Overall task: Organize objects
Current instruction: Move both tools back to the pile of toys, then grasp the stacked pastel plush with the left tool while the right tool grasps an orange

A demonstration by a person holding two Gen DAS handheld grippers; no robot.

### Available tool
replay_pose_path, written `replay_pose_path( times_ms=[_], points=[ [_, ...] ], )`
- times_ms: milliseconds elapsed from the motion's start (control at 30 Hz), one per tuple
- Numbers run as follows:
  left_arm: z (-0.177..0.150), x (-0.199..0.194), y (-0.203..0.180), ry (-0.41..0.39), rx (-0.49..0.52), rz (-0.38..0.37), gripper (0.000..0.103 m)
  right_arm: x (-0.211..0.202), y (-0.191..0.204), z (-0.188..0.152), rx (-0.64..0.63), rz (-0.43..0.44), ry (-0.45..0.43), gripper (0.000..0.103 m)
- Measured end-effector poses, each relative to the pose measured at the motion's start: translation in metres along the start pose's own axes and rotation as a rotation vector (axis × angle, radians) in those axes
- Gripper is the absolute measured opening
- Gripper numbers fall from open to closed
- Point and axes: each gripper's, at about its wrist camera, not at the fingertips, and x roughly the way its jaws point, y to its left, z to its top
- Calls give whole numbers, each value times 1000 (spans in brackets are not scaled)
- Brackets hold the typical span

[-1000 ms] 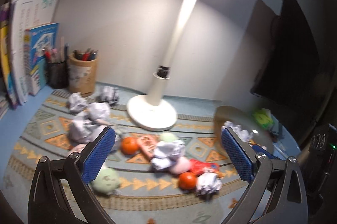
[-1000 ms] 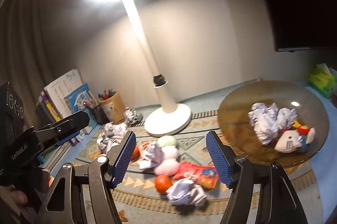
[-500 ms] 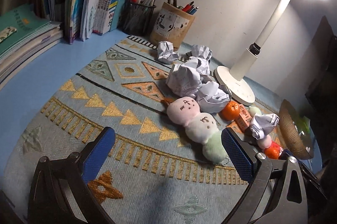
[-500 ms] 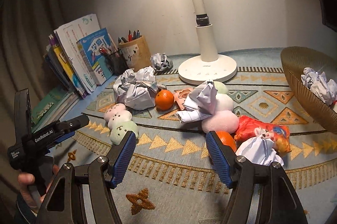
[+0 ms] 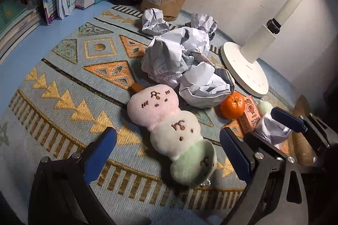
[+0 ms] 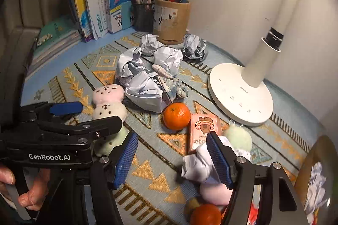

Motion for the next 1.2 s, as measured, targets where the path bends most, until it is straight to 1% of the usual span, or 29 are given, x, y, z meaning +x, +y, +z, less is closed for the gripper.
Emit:
replay_pose_path(
  times_ms=[33, 67, 100, 133, 167, 200, 233, 267, 300, 333, 400, 467, 533, 600, 667, 700, 767, 800, 833, 867, 900, 933, 1000, 1067, 1133, 1167, 1200],
  points=[
    [1, 3, -1, 3, 2, 4, 94, 8, -1, 3, -25, -5, 14, 64],
    [2, 3, -2, -12, 15, 23, 91, 18, -2, 6, -44, 0, 29, 61],
    [2, 5, -3, -12, 28, 33, 87, 25, -3, 7, -62, 10, 40, 59],
    [2, 5, -4, -15, 41, 37, 87, 31, -3, 8, -82, 21, 47, 59],
    [1, 6, -5, -20, 58, 50, 82, 36, -2, 8, -102, 23, 54, 57],
    [0, 6, -6, -27, 74, 69, 75, 42, -1, 9, -121, 12, 62, 55],
    [0, 6, -6, -33, 84, 80, 74, 47, -1, 9, -133, 0, 72, 54],
    [-1, 5, -4, -37, 84, 73, 72, 52, -1, 10, -138, -10, 81, 54],
    [0, 4, -3, -40, 88, 61, 68, 55, -2, 10, -142, -20, 80, 52],
    [-1, 4, -2, -33, 94, 48, 67, 55, -2, 11, -146, -24, 73, 49],
    [1, 4, 0, -25, 132, 19, 64, 53, -2, 12, -147, -12, 59, 36],
    [3, 3, 5, -1, 177, -33, 63, 51, -2, 11, -131, 8, 55, 35],
    [4, -2, 10, 25, 234, -89, 63, 46, -1, 7, -108, 2, 50, 35],
    [4, -12, 14, 28, 301, -125, 63, 36, -5, 3, -37, 40, 39, 35],
    [-1, -24, 12, 55, 403, -206, 63, 18, -10, -3, 64, 96, 17, 35],
    [-6, -30, 9, 55, 456, -232, 63, 8, -13, -8, 120, 135, 8, 35],
    [-18, -38, 0, 97, 581, -295, 65, -9, -19, -23, 242, 206, 11, 35],
    [-24, -40, -4, 105, 628, -301, 67, -14, -22, -33, 312, 242, 33, 35],
    [-30, -39, -10, 106, 664, -286, 67, -16, -23, -45, 378, 275, 57, 35],
    [-36, -38, -15, 115, 690, -271, 67, -19, -24, -58, 432, 288, 73, 35],
    [-40, -36, -20, 120, 702, -257, 68, -22, -21, -70, 459, 269, 79, 35],
    [-44, -33, -22, 125, 702, -246, 69, -26, -17, -80, 466, 231, 76, 35],
    [-50, -26, -25, 152, 672, -230, 69, -33, -7, -95, 456, 143, 66, 35],
    [-55, -25, -24, 155, 627, -208, 70, -37, -2, -105, 440, 120, 51, 35],
    [-63, -33, -22, 130, 600, -200, 71, -37, -1, -112, 451, 126, 40, 35],
    [-67, -36, -20, 121, 569, -191, 78, -39, -3, -116, 455, 132, 29, 36],
    [-70, -39, -17, 96, 526, -167, 87, -39, -5, -118, 456, 141, 25, 37]
  ],
)
